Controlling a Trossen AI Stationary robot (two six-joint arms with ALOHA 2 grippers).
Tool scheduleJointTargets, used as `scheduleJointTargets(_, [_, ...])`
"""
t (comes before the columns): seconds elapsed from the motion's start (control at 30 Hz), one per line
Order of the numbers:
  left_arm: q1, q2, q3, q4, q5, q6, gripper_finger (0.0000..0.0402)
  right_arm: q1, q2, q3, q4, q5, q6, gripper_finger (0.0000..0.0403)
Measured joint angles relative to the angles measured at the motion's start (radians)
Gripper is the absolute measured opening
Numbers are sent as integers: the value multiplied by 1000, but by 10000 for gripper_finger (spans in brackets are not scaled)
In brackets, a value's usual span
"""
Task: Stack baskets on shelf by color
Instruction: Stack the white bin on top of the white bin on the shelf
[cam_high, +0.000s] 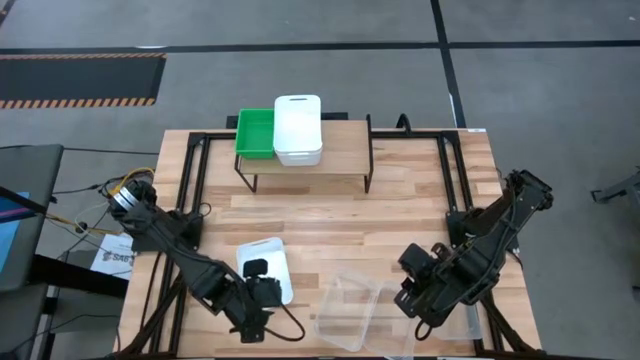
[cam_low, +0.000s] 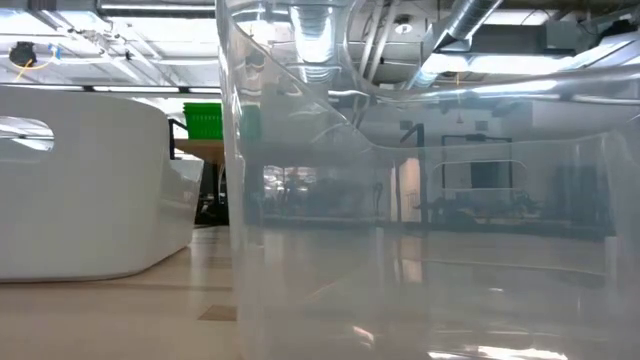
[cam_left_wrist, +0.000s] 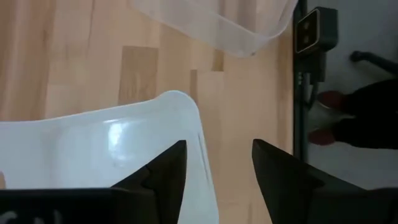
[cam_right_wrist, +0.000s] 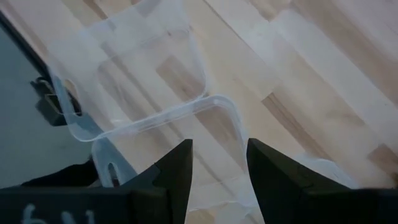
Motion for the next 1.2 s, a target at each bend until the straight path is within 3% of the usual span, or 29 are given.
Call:
scheduleJointTargets(0.37, [-14,53,-16,13,-49,45,181,0,0,0,88,-7,1,175])
scheduleJointTargets(0.53, [-3,82,-17,16,-2,68,181,-1,-1,1,91,-5,2,175])
scheduleJointTargets(0.87, [7,166,-17,38,-7,94,181,-2,-1,1,100,2,3,175])
scheduleJointTargets(1.2, [10,226,-17,43,-7,19,181,-21,0,2,136,-37,-7,175])
